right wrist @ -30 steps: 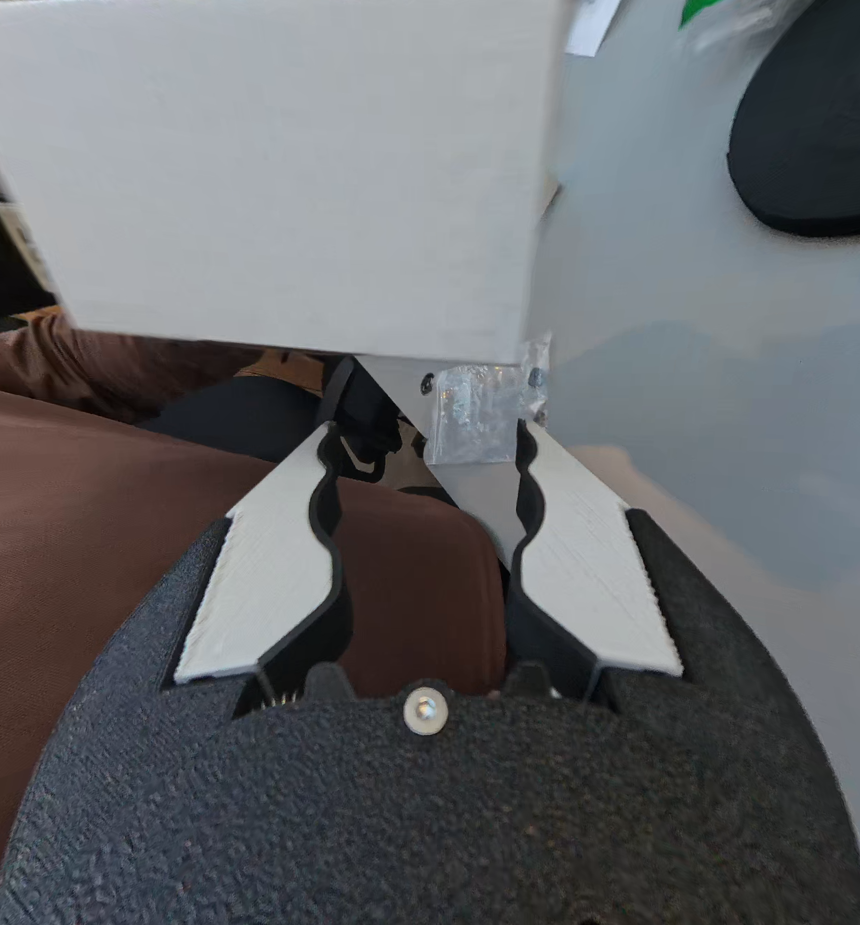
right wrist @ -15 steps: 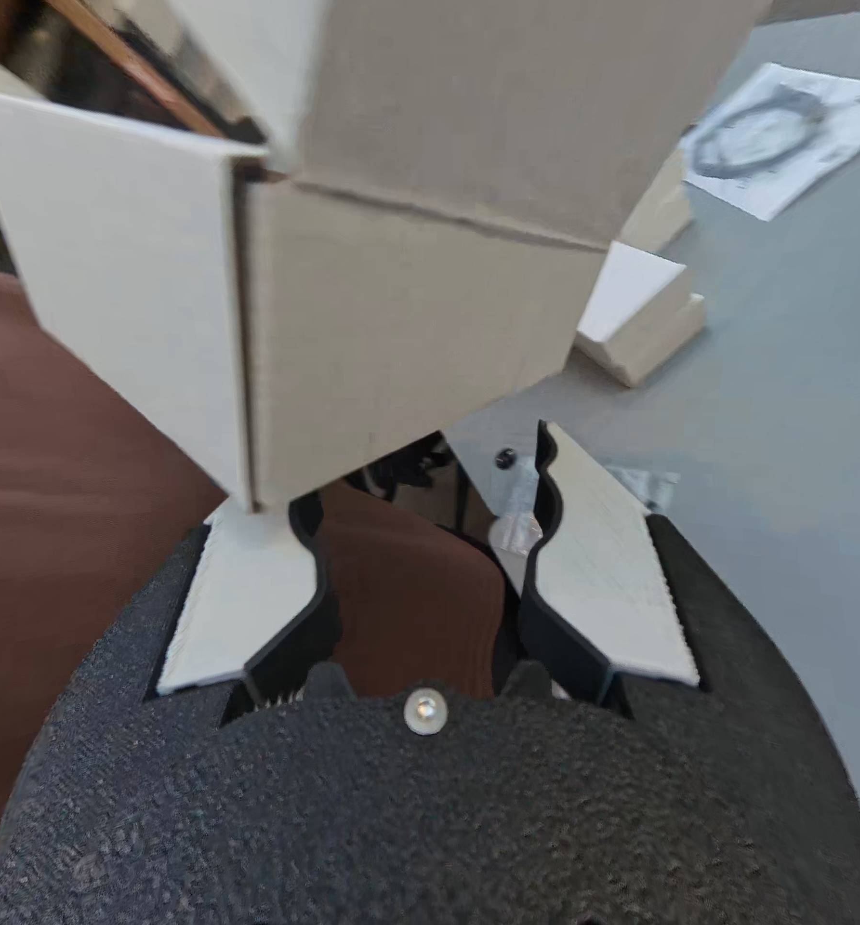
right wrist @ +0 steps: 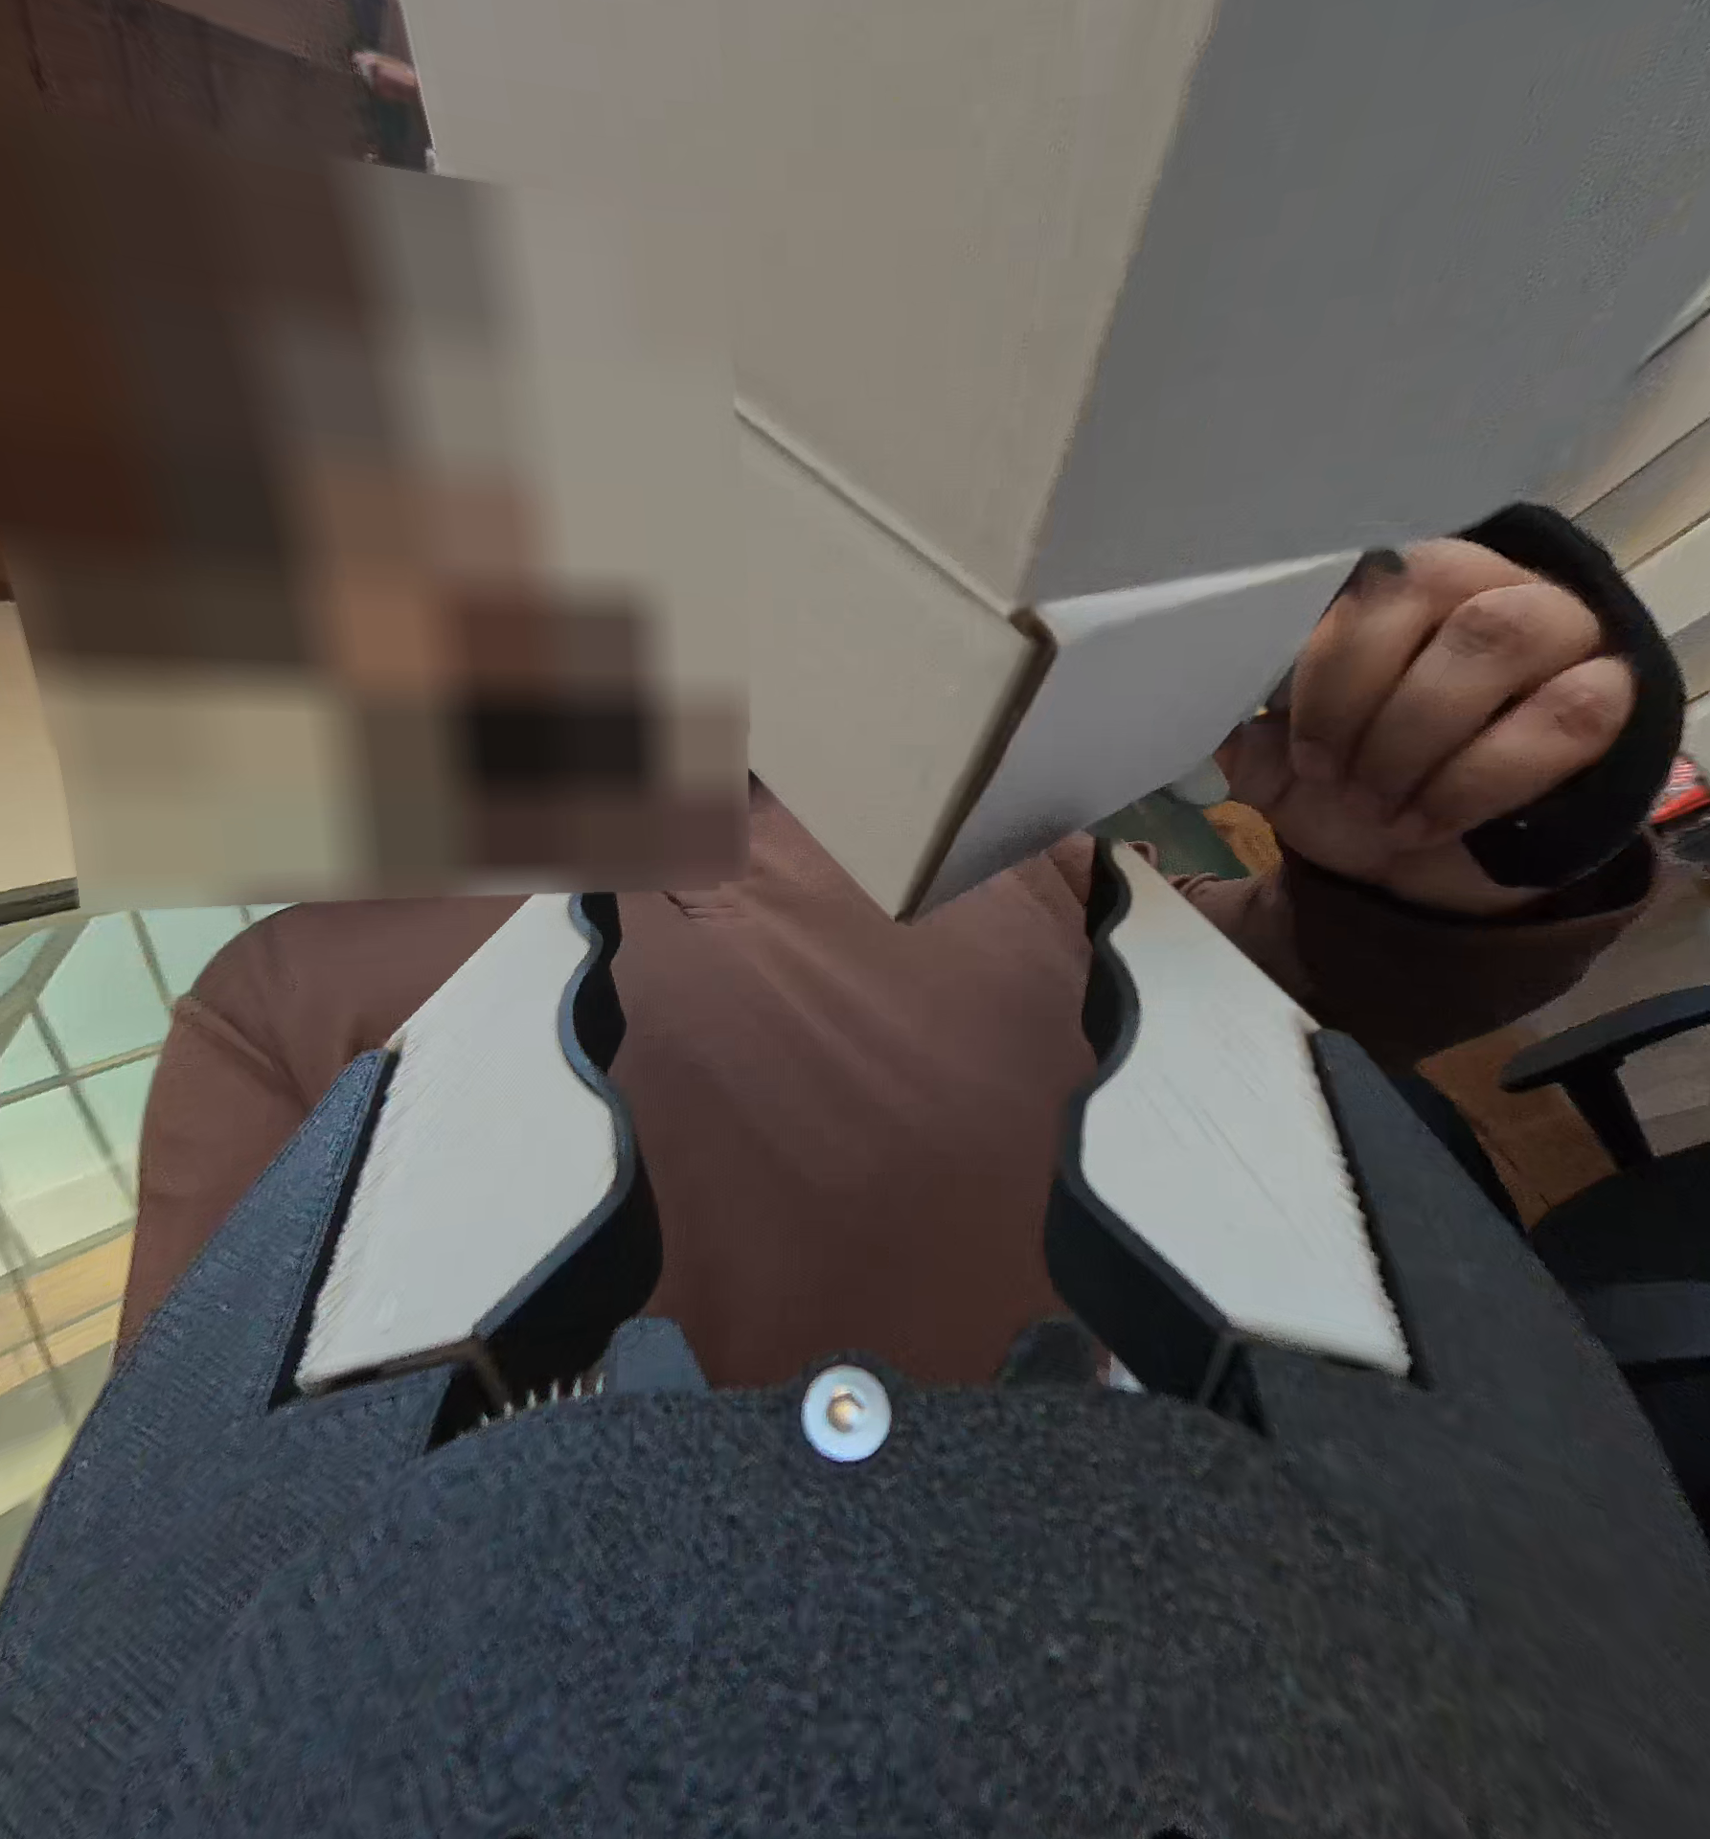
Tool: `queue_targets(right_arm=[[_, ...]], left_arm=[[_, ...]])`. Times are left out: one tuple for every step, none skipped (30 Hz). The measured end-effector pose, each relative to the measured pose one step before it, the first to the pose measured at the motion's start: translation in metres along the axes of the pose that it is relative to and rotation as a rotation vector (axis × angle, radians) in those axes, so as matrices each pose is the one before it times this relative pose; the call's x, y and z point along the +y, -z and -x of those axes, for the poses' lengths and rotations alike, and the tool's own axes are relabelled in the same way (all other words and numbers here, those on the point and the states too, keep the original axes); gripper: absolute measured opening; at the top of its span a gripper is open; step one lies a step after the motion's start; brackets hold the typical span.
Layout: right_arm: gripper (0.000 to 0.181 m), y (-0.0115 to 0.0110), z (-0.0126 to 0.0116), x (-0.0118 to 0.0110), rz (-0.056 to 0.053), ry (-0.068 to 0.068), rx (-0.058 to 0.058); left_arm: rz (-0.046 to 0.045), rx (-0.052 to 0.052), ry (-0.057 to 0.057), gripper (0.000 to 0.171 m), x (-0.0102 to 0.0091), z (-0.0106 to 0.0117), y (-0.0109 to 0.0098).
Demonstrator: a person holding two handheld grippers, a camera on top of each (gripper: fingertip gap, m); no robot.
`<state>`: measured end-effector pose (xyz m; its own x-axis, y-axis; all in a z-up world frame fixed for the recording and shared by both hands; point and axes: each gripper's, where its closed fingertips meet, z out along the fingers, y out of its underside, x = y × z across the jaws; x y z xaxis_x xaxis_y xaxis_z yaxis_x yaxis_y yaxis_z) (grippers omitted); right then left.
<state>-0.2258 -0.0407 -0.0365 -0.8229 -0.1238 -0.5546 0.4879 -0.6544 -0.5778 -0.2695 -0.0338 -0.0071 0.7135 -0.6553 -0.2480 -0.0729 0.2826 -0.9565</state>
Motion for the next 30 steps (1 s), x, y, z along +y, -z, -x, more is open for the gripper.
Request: queue_targets(right_arm=[[0.094, 0.00351, -0.00306, -0.00407, -0.0137, 0.0106, 0.0467], [0.093, 0.00341, -0.00411, -0.00326, -0.0111, 0.0020, 0.0428], [0.094, 0.00241, -0.00227, -0.00184, -0.0071, -0.0046, 0.0177], [0.094, 0.00091, 0.00013, -0.00111, -0.0082, -0.0030, -0.0094], [0.093, -0.00067, 0.00072, -0.00113, -0.0104, 0.0020, -0.0202], [0.090, -0.00195, 0.00031, -0.00115, -0.0119, 0.0096, -0.0212], [0.088, -0.00246, -0.00061, -0.00216, -0.0169, 0.0144, -0.0160], [0.087, -0.00227, -0.00110, -0.00313, -0.0210, 0.0118, -0.0135], [0.089, -0.00152, -0.00137, -0.00280, -0.0184, 0.0057, -0.0111], [0.086, -0.00041, -0.00191, -0.00190, -0.0140, 0.0026, -0.0090], [0.080, 0.00007, -0.00153, -0.00164, -0.0163, -0.0045, -0.0120], [0.077, 0.00054, -0.00251, -0.00240, -0.0235, -0.0116, -0.0060], [0.078, 0.00142, -0.00433, -0.00351, -0.0275, -0.0154, 0.0053], [0.080, 0.00176, -0.00417, -0.00343, -0.0233, -0.0111, 0.0072], [0.081, 0.00128, -0.00233, -0.00188, -0.0119, -0.0017, -0.0008], [0.082, -0.00007, -0.00012, -0.00088, -0.0018, 0.0043, -0.0096], [0.082, -0.00138, 0.00263, -0.00075, 0.0001, 0.0122, -0.0203], [0.080, -0.00194, 0.00464, -0.00152, -0.0029, 0.0202, -0.0265], [0.077, -0.00192, 0.00424, -0.00247, -0.0058, 0.0193, -0.0223], [0.073, -0.00109, 0.00056, -0.00212, -0.0003, 0.0077, -0.0025], [0.070, 0.00007, -0.00495, -0.00087, 0.0102, -0.0128, 0.0282], [0.078, 0.00193, -0.00865, -0.00052, 0.0140, -0.0276, 0.0542], [0.082, 0.00435, -0.01087, -0.00059, 0.0140, -0.0196, 0.0756], [0.082, 0.00685, -0.01363, 0.00022, 0.0199, -0.0051, 0.1050], [0.079, 0.00917, -0.01706, 0.00085, 0.0278, 0.0099, 0.1375], [0.076, 0.01127, -0.01872, -0.00020, 0.0246, 0.0255, 0.1601], [0.074, 0.01291, -0.01777, -0.00262, 0.0108, 0.0337, 0.1640], [0.071, 0.01406, -0.01644, -0.00473, -0.0017, 0.0343, 0.1585], [0.069, 0.01434, -0.01382, -0.00555, -0.0068, 0.0391, 0.1451], [0.069, 0.01318, -0.00848, -0.00491, -0.0035, 0.0457, 0.1140]], left_arm=[[0.00082, 0.0143, 0.0037, 0.061, 0.00068, -0.00247, 0.00267], [-0.00251, 0.0167, 0.0015, 0.061, -0.00047, -0.00324, 0.00192], [-0.00420, 0.0086, -0.0007, 0.061, -0.00091, -0.00213, 0.00082], [-0.00483, 0.0054, 0.0023, 0.061, -0.00119, -0.00160, -0.00020], [-0.00497, 0.0069, 0.0022, 0.061, -0.00124, -0.00167, -0.00115], [-0.00300, 0.0096, -0.0013, 0.061, -0.00002, -0.00192, -0.00179], [-0.00088, 0.0057, 0.0027, 0.061, 0.00156, -0.00106, -0.00214], [0.00059, 0.0040, 0.0102, 0.062, 0.00287, -0.00078, -0.00219], [-0.00867, 0.0059, 0.0155, 0.062, 0.00173, -0.00109, -0.00150], [-0.03168, 0.0011, 0.0130, 0.061, -0.00231, -0.00039, 0.00013], [-0.02477, 0.0028, 0.0207, 0.061, -0.00221, 0.00023, 0.00091], [-0.01420, -0.0017, 0.0184, 0.061, -0.00146, 0.00117, 0.00137], [-0.00785, 0.0021, 0.0178, 0.061, -0.00104, 0.00099, 0.00151], [-0.01664, 0.0067, 0.0240, 0.061, -0.00231, 0.00036, 0.00147], [-0.02912, 0.0104, 0.0297, 0.061, -0.00397, -0.00070, 0.00124], [-0.03029, 0.0124, 0.0346, 0.061, -0.00355, -0.00116, 0.00078], [-0.01439, 0.0104, 0.0210, 0.061, -0.00058, -0.00127, 0.00015], [0.00223, 0.0065, 0.0034, 0.061, 0.00215, -0.00116, 0.00004], [0.00826, 0.0054, 0.0041, 0.061, 0.00286, -0.00090, -0.00009], [-0.00049, 0.0127, 0.0113, 0.061, 0.00109, -0.00172, 0.00043], [-0.00700, 0.0039, 0.0048, 0.061, -0.00146, -0.00090, 0.00131], [0.01034, -0.0176, -0.0185, 0.061, -0.00179, 0.00242, 0.00224], [0.02639, -0.0246, -0.0328, 0.061, -0.00232, 0.00355, 0.00315], [0.03038, -0.0305, -0.0449, 0.061, -0.00354, 0.00476, 0.00378], [0.05824, -0.0414, -0.0550, 0.061, -0.00023, 0.00716, 0.00383], [0.08383, -0.0486, -0.0645, 0.061, 0.00479, 0.00878, 0.00329], [0.10131, -0.0396, -0.0653, 0.061, 0.01002, 0.00792, 0.00240], [0.11623, -0.0407, -0.0673, 0.062, 0.01561, 0.00772, 0.00111], [0.12216, -0.0489, -0.0764, 0.061, 0.02008, 0.00754, -0.00092], [0.13053, -0.0393, -0.0860, 0.061, 0.02473, 0.00432, -0.00385]])
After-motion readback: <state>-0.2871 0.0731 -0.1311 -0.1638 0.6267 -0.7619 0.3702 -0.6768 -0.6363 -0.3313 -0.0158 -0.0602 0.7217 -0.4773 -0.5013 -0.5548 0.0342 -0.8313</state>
